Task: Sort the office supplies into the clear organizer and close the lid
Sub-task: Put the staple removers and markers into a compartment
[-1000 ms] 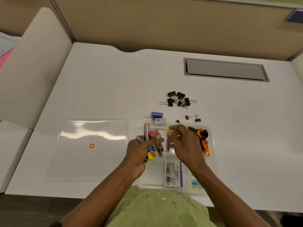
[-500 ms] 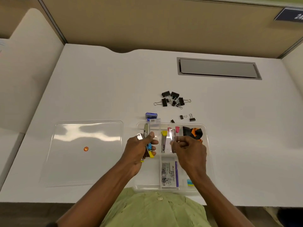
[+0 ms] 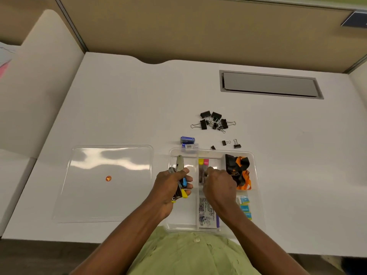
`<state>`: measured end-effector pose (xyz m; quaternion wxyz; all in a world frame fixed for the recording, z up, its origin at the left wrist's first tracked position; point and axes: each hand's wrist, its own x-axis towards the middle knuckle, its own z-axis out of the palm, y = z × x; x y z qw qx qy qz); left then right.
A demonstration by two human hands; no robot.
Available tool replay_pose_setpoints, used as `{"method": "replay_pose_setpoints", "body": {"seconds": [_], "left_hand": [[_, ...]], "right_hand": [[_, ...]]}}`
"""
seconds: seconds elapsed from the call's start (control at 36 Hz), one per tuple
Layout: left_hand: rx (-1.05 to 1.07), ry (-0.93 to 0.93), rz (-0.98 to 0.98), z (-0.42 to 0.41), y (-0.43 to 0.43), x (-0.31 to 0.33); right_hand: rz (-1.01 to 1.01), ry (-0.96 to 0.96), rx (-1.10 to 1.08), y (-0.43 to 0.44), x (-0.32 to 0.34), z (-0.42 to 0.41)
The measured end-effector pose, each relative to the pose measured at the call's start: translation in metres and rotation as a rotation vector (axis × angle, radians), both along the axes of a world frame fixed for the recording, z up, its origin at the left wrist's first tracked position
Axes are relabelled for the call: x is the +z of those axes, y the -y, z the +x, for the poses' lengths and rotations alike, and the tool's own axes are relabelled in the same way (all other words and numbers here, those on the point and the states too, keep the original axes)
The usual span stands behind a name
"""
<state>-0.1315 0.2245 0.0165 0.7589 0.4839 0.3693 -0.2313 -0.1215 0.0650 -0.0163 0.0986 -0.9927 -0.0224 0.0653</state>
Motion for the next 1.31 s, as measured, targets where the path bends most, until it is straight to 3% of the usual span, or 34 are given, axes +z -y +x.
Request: {"method": "replay_pose_setpoints", "body": {"seconds": [0.11, 0.17, 0.25, 0.28, 0.39, 0.5, 0.61, 0.72, 0.86, 0.94, 1.14, 1.31], "left_hand": [[-0.095, 0.022, 0.019, -0.003, -0.003, 0.004], [-0.193, 0.050, 0.020, -0.004, -0.004, 0.008], [-0.406, 0.166, 0.126, -0.003, -0.001, 0.011], [-0.487, 0.214, 0.192, -0.003, 0.000, 0.013], [-0.708, 0.306, 0.344, 0.001, 0.003, 0.020], [-0.627, 0.308, 0.402, 0.005, -0.001, 0.021], [-0.584, 0.331, 0.504, 0.006, 0.001, 0.018], [-0.493, 0.341, 0.556, 0.007, 0.007, 0.016], [-0.295, 0.218, 0.461, 0.020, -0.003, 0.016], [-0.192, 0.107, 0.253, 0.025, -0.009, 0.016], [-0.090, 0.000, -0.022, 0.022, -0.016, 0.018], [-0.051, -0.010, -0.065, 0.017, -0.015, 0.017]], "right_hand": [[0.063, 0.143, -0.028, 0.012, 0.012, 0.001], [0.240, 0.201, -0.049, 0.016, 0.020, 0.004], [0.748, -0.017, -0.121, 0.017, 0.037, 0.011], [0.829, -0.086, -0.121, 0.018, 0.041, 0.013], [0.901, -0.213, -0.035, 0.025, 0.046, 0.017], [0.967, -0.493, -0.064, 0.045, 0.055, 0.022], [0.989, -0.605, -0.049, 0.056, 0.059, 0.015], [0.942, -0.620, -0.054, 0.057, 0.057, 0.010], [0.568, -0.145, -0.353, 0.052, 0.044, 0.012], [0.346, -0.035, -0.375, 0.038, 0.035, 0.017], [-0.097, -0.005, -0.179, 0.006, 0.014, 0.030], [-0.148, 0.022, -0.046, -0.001, 0.001, 0.021]]}}
